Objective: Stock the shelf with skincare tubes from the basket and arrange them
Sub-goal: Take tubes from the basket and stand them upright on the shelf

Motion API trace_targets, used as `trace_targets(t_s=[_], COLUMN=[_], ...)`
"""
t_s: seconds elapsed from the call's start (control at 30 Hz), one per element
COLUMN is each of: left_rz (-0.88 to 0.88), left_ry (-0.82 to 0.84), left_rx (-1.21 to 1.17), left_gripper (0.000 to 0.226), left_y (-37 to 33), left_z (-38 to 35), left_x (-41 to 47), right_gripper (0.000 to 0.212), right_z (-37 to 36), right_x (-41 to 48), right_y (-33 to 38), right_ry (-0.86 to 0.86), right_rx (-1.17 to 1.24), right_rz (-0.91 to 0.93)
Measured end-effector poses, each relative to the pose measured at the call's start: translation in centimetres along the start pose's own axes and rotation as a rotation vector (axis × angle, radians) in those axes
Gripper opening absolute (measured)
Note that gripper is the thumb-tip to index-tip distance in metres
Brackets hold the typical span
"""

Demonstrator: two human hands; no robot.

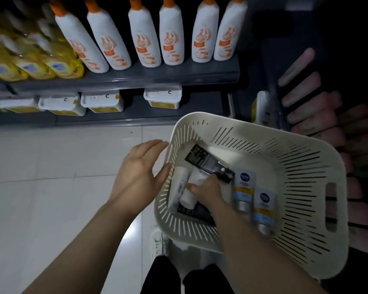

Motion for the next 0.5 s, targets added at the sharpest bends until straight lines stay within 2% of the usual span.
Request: trace_targets(t_s=[0.23,0.37,0.43,0.5], left_rz=[-0.015,-0.095,-0.125,-0.057], left_ry=[0.013,-0.036,-0.036,0.103], left_rx=[-0.006,0.019,0.018,0.017], left_gripper=[0.045,0.04,0.036,0.039], left_y=[-0.5,-3.2,-4.8,-5.7], left_z=[0.2,0.7,0.1,-2.0], left_x=[0.2,0.6,1.0,1.4], right_gripper=[0.077,0.05,0.054,0.06], right_z=[1.5,4.2,6.0,7.8], right_x=[-1.6,-3.4,-4.0,-4.5], right_y=[-0.2,0.5,0.9,1.1], right_ry=[-0.002,-0.004,-0.011,-0.039], right_rx=[0.004,0.017,0.036,0.06], right_rz=[-0.053,0.003,0.023,0.045])
Point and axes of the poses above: each hand's wrist, its own x-axis towards the middle knuckle, its own z-axis out of the back of the hand, y = z × x, the point moved 8 cm from there along x, towards the middle knuckle, and after that the axes turned 4 degrees about -z, right-handed, at the moved point
